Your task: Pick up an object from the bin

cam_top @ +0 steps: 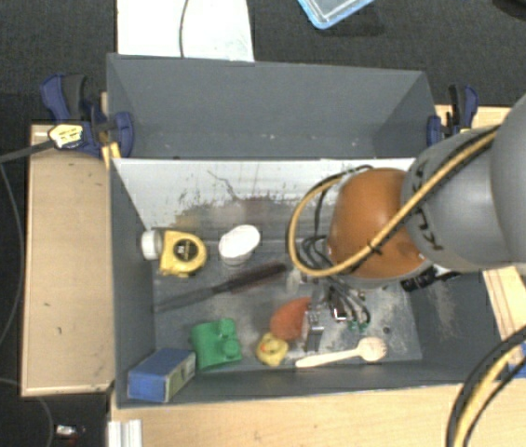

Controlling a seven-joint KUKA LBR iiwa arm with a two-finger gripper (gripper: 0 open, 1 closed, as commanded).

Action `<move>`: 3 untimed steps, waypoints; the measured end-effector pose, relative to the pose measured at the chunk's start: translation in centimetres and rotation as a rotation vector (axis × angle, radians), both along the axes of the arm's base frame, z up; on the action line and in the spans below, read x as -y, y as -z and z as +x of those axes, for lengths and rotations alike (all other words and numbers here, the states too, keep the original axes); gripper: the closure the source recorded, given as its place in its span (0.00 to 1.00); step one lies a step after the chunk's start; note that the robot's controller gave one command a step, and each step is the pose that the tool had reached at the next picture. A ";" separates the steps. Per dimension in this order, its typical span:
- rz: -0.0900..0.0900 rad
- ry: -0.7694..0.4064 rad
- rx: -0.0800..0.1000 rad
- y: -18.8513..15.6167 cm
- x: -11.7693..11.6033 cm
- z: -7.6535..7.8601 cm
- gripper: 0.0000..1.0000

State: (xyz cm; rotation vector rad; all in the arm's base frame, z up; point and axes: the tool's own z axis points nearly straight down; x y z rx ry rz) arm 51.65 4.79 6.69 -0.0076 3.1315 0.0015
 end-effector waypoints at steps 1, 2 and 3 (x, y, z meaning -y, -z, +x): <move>0.004 0.246 0.001 -0.9 -1.6 -1.7 1.00; 0.005 0.247 0.001 -0.9 -1.6 -1.7 1.00; 0.003 0.227 -0.003 -6.7 -1.5 -2.3 1.00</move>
Offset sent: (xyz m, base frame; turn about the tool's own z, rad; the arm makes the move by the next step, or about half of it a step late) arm 0.0000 0.0000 0.0000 0.0000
